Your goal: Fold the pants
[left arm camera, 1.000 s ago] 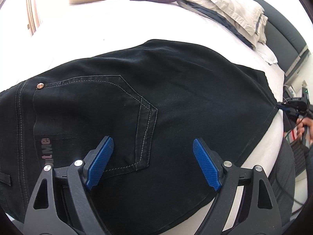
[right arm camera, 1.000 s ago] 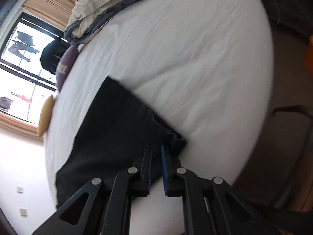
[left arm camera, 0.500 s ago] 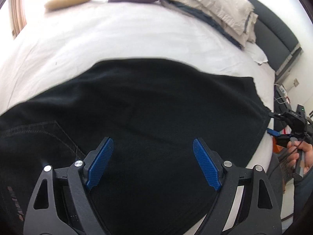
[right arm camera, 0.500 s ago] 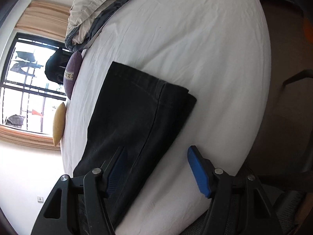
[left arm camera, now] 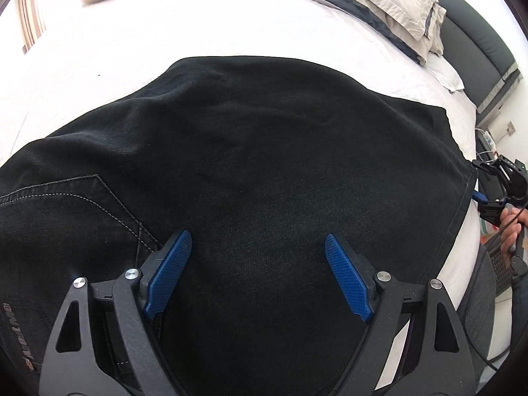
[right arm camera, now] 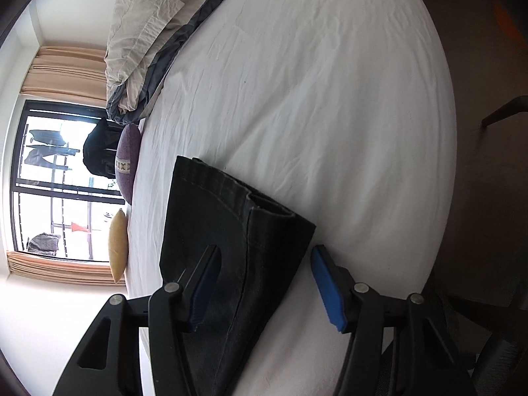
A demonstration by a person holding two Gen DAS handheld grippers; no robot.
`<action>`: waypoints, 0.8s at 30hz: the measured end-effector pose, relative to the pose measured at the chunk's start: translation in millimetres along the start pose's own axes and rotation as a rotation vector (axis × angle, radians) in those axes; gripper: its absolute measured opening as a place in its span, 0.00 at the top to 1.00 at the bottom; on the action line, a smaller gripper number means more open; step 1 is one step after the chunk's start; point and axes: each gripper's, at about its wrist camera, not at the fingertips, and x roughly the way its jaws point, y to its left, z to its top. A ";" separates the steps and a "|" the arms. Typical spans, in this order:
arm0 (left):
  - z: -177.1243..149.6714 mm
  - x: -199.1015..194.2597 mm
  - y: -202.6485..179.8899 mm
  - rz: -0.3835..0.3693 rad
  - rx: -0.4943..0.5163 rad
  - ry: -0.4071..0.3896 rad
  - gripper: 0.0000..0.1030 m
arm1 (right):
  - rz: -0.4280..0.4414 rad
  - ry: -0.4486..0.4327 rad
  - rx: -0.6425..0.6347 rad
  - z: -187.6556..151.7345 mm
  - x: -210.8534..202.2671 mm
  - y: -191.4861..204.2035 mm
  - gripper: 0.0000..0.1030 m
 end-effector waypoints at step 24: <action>-3.4 -8.1 20.6 -0.035 -0.035 -0.012 0.20 | 0.079 -0.066 -0.019 3.0 0.5 16.2 0.87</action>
